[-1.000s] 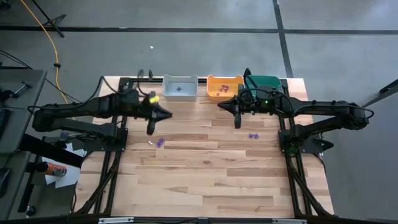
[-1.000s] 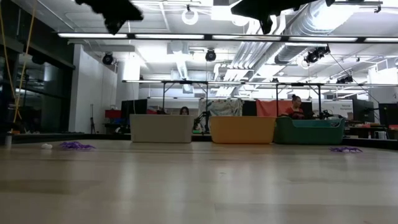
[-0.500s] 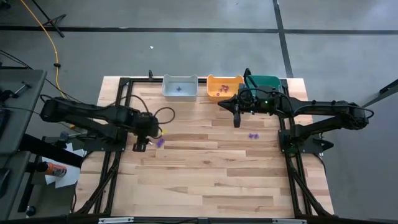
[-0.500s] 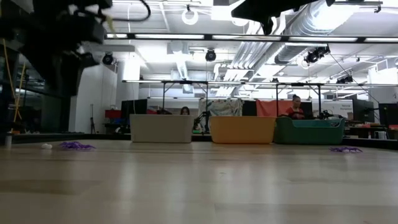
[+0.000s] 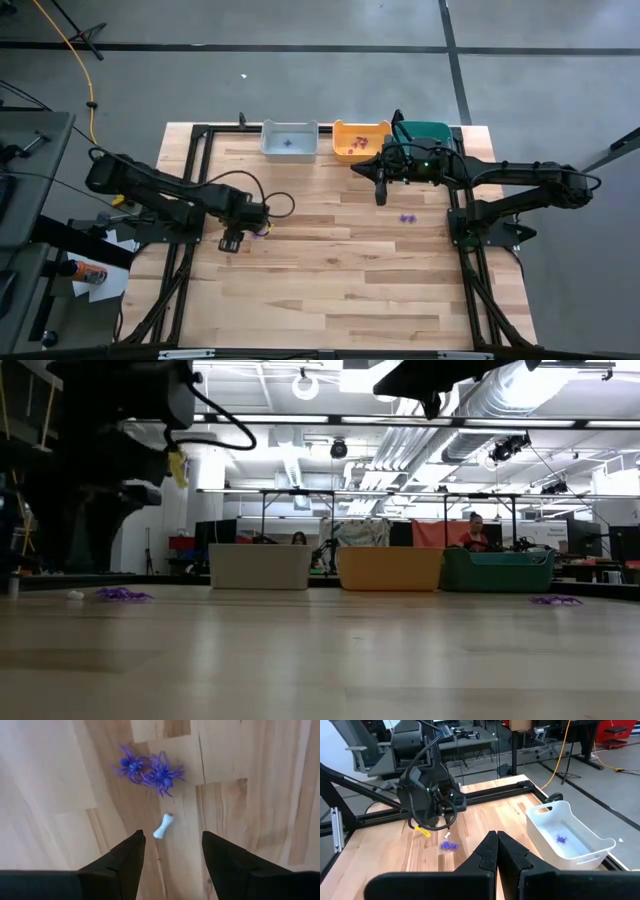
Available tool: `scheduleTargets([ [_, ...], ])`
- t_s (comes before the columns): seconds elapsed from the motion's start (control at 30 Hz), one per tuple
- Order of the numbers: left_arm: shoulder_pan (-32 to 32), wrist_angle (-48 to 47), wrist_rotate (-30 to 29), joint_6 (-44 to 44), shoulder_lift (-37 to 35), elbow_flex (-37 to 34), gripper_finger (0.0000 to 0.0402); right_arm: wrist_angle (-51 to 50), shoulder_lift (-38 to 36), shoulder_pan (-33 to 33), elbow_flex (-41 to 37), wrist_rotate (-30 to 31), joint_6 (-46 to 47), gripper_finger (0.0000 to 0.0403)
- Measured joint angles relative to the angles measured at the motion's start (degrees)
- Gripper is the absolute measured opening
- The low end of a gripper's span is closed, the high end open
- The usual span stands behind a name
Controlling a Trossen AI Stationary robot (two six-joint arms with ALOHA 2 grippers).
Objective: Sort Halloween decoration
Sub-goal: Put the white bone toy into the green bin
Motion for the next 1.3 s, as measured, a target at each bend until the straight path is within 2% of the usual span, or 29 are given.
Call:
scheduleTargets([
  [0.67, -0.26, 0.30, -2.38, -0.96, 12.13, 0.03, 0.0185, -4.97, 0.02, 0.00, 0.00, 0.00, -0.07, 0.0000],
  [1.3, -0.26, 2.28, -2.91, -0.96, 12.43, 0.60, 0.0185, -5.72, 0.01, 0.00, 0.00, 0.04, -0.63, 0.0000],
])
